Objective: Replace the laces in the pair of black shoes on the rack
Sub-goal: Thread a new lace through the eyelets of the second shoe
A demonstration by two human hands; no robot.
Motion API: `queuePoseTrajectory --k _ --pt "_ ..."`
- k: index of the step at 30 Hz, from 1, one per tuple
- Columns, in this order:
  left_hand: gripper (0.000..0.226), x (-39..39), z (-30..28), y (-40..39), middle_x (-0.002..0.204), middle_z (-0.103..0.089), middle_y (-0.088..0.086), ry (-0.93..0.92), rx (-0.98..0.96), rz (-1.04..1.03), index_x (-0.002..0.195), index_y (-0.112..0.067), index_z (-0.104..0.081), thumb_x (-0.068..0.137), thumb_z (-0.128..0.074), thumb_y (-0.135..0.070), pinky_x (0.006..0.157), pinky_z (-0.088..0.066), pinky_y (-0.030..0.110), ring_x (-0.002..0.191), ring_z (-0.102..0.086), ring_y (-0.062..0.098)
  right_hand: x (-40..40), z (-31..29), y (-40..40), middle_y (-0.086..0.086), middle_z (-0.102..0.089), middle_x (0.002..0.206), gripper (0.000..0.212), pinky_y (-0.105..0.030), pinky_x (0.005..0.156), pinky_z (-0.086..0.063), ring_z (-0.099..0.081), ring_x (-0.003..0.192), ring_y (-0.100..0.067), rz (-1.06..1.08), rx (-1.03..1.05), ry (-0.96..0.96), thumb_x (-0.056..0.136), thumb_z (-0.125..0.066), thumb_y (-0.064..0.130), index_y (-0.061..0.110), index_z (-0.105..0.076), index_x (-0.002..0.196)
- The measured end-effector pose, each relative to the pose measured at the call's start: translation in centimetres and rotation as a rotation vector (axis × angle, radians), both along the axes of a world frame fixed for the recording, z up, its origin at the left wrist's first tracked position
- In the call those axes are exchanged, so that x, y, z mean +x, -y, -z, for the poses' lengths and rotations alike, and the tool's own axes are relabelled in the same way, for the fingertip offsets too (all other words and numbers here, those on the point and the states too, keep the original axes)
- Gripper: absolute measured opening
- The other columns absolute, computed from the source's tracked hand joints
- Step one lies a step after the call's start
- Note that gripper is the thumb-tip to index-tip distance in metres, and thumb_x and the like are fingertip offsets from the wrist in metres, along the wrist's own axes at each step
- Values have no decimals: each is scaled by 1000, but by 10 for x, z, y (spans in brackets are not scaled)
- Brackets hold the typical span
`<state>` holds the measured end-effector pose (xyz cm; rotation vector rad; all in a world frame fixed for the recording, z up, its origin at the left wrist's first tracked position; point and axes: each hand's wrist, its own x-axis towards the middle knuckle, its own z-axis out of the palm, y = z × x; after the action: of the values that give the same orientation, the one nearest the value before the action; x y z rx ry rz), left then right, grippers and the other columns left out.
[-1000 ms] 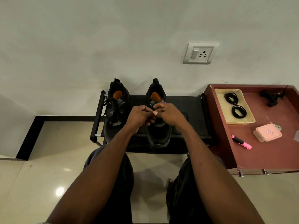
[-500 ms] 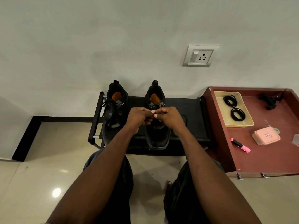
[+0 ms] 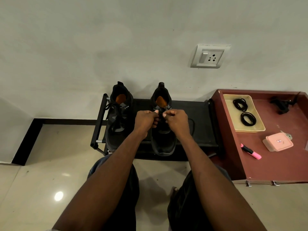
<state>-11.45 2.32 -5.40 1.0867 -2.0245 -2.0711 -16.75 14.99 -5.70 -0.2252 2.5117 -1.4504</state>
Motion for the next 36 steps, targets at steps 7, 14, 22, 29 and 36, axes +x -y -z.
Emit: queuePoseTrajectory --k 7,14,22,29,36 --pt "12 -8 11 -2 84 -68 5 37 -18 -78 83 -14 -68 94 -64 -11 65 -54 26 75 -63 14 -10 6 0 -6 -68 80 20 -28 56 -42 -60 69 -22 -63 285 -203 90 -57 13 11 -75 81" --pt "13 -9 17 -6 92 -72 0 31 -82 -44 96 -18 -74 95 -63 -11 75 -57 26 84 -68 12 -7 9 8 -8 -57 86 27 -30 60 -36 -55 71 -23 -104 368 -287 97 -53 15 2 -65 77" --pt "19 -6 13 -1 89 -74 -1 12 -99 45 84 -25 -73 93 -65 -10 68 -52 21 84 -69 11 -22 16 10 -8 -69 98 15 -26 71 -43 -61 86 -21 -124 251 -182 92 -62 10 3 -76 92" --pt "10 -7 17 -6 85 -69 -5 -24 -266 -27 88 -16 -73 91 -69 -7 73 -52 16 79 -63 4 -29 16 6 -8 -74 99 15 -26 75 -49 -62 82 -13 -106 36 36 93 -63 2 8 -77 97" --pt "15 -8 19 -8 100 -73 1 -46 -321 -19 103 -10 -76 88 -72 -8 80 -52 16 89 -66 6 -29 19 9 -1 -70 80 12 -33 79 -56 -63 75 -12 -22 -8 79 89 -66 2 12 -74 88"
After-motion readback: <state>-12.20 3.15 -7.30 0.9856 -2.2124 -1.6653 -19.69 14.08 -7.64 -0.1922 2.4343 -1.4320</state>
